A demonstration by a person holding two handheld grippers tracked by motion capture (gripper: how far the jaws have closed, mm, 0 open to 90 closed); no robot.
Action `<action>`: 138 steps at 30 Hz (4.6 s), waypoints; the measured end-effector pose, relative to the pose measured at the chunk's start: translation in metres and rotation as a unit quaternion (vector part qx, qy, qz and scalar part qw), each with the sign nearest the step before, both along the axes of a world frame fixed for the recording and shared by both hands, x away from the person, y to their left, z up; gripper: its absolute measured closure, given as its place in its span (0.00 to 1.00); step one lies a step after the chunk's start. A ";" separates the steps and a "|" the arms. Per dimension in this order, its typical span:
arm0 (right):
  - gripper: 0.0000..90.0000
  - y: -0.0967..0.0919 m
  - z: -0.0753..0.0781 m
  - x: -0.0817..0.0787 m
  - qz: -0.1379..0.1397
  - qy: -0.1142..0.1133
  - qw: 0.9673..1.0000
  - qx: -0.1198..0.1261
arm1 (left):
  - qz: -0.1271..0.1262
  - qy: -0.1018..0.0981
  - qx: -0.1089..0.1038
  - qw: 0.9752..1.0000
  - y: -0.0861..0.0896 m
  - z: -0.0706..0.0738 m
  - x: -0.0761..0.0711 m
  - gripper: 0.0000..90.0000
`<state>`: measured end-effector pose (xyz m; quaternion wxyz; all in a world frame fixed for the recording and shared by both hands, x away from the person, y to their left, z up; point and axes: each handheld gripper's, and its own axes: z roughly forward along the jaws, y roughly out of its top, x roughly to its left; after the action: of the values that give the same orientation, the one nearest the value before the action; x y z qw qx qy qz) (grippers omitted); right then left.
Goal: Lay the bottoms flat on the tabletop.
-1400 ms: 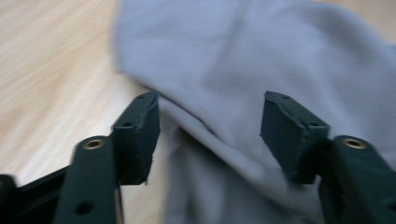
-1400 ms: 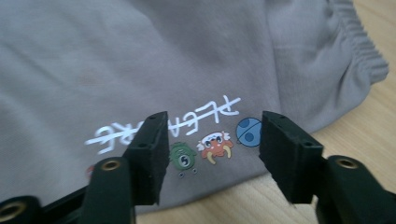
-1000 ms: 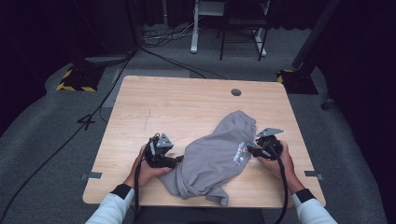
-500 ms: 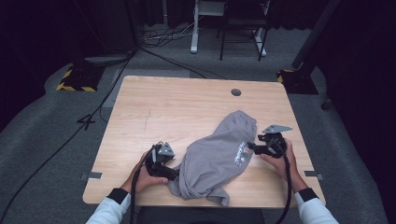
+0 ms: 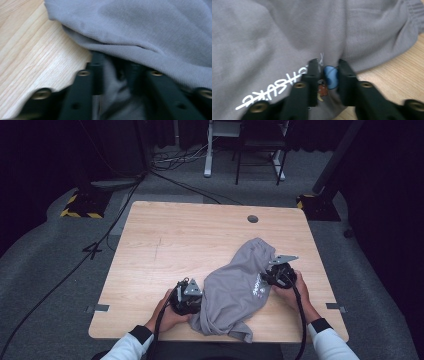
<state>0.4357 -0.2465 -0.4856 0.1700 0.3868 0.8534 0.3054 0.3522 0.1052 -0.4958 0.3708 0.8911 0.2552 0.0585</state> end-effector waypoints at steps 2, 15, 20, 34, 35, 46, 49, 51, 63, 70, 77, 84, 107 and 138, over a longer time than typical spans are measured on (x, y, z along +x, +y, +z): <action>0.95 0.001 0.002 -0.001 0.006 -0.007 1.000 0.000 | 0.011 -0.012 0.011 1.000 0.001 0.001 0.000 0.94; 0.96 -0.032 0.057 -0.017 -0.024 -0.064 0.996 0.064 | 0.179 -0.185 0.015 0.966 0.053 0.064 -0.005 0.95; 0.96 -0.060 0.055 -0.019 -0.057 -0.037 0.997 0.037 | 0.167 -0.183 0.035 0.968 0.061 0.070 -0.014 0.95; 0.57 -0.089 0.022 -0.004 -0.112 -0.002 0.994 -0.002 | 0.062 -0.074 -0.018 0.995 0.025 0.056 -0.025 0.39; 0.54 -0.088 0.025 -0.004 -0.115 -0.008 0.993 0.002 | 0.067 -0.078 -0.027 0.994 0.025 0.059 -0.018 0.38; 0.50 -0.077 0.018 0.036 -0.134 -0.046 0.990 0.000 | 0.078 -0.022 0.016 0.997 -0.034 0.045 0.100 0.33; 0.50 -0.078 0.012 0.047 -0.150 -0.032 0.988 -0.005 | 0.104 -0.009 0.041 0.994 -0.047 0.034 0.123 0.37; 0.50 -0.080 0.013 0.052 -0.160 -0.036 0.986 0.007 | 0.120 0.003 0.049 0.992 -0.051 0.028 0.133 0.39; 0.57 -0.071 -0.002 0.062 -0.128 0.002 0.992 0.014 | 0.073 0.028 0.070 0.995 -0.064 0.014 0.135 0.66; 0.97 -0.062 0.003 0.057 -0.111 -0.011 0.994 -0.008 | 0.083 -0.001 0.063 0.995 -0.055 0.018 0.132 0.94; 1.00 -0.063 0.038 0.048 -0.115 -0.089 0.989 0.025 | 0.137 -0.060 -0.009 0.989 -0.027 0.056 0.133 0.94; 0.79 -0.050 0.037 0.059 -0.115 -0.078 0.990 0.009 | 0.113 -0.044 0.006 0.993 -0.016 0.057 0.129 0.93; 0.88 -0.044 0.007 -0.001 -0.003 0.043 0.999 -0.005 | -0.004 -0.006 0.042 0.999 -0.006 0.018 0.025 0.81; 0.78 -0.014 0.004 0.054 0.009 0.043 0.999 0.002 | 0.056 0.013 0.064 0.996 -0.043 0.010 0.079 0.51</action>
<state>0.4895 -0.2602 -0.4816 0.1300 0.3918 0.8628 0.2918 0.4314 0.0621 -0.4860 0.3060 0.8980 0.3049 0.0838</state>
